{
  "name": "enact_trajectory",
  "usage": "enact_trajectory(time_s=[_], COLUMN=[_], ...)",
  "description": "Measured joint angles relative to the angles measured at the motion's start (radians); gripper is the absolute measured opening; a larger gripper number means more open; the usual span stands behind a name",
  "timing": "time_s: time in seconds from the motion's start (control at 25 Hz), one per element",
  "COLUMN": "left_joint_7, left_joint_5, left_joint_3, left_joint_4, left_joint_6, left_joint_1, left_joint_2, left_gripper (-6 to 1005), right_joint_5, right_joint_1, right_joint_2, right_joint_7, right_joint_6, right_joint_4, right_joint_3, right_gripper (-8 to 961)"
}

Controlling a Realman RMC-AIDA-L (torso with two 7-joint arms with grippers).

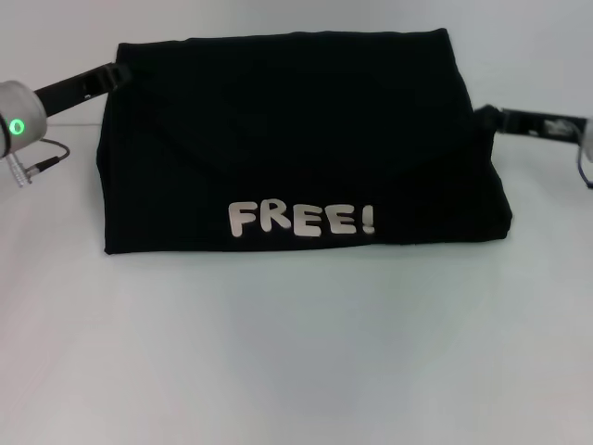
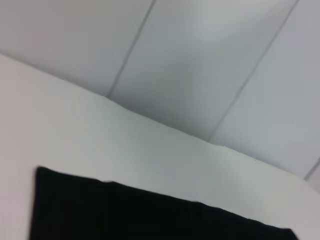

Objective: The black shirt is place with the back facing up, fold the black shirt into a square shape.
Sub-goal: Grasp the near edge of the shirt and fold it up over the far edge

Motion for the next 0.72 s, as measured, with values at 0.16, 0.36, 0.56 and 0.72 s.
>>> enact_trajectory(time_s=[0.16, 0.36, 0.56, 0.72], left_joint_7=[0.148, 0.274, 0.407, 0.435], left_joint_5=[-0.076, -0.16, -0.235, -0.267], left_joint_3=[0.0, -0.001, -0.007, -0.007], left_joint_4=[-0.032, -0.075, -0.109, -0.109], left_joint_6=[-0.095, -0.159, -0.204, -0.246], left_joint_1=[-0.02, -0.027, -0.015, -0.009], left_joint_2=[-0.017, -0.017, -0.033, -0.054], left_gripper=[54, 54, 54, 55], right_joint_5=[0.01, 0.043, 0.11, 0.128], right_joint_1=[0.045, 0.064, 0.059, 0.055], right_joint_2=[0.013, 0.024, 0.029, 0.051], right_joint_7=[-0.017, -0.044, -0.108, -0.139], right_joint_6=[0.103, 0.165, 0.208, 0.223], right_joint_4=[0.019, 0.034, 0.072, 0.077], right_joint_3=[-0.007, -0.009, -0.009, -0.009], right_gripper=[4, 4, 5, 5])
